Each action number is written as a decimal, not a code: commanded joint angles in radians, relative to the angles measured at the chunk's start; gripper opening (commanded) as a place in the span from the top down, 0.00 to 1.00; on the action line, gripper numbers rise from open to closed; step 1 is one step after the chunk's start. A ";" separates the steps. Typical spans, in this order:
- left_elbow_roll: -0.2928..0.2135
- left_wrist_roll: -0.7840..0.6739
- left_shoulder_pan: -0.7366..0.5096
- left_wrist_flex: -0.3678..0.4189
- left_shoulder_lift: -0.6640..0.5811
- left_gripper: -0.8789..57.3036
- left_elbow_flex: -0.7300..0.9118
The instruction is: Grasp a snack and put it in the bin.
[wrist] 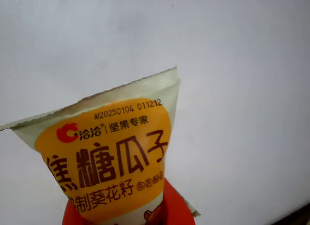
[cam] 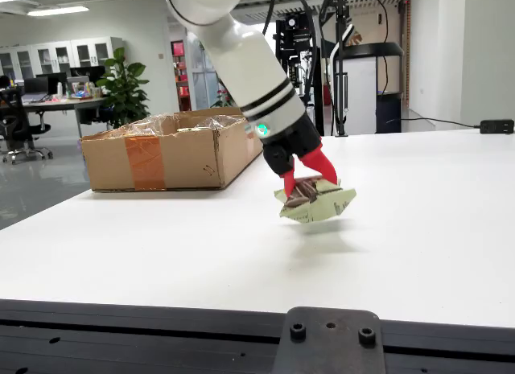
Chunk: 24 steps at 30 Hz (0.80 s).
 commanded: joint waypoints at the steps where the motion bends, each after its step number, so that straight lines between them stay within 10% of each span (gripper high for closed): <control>1: 0.030 -0.052 0.011 0.020 -0.026 0.80 -0.002; 24: 0.235 -0.566 0.240 0.139 -0.255 0.88 -0.164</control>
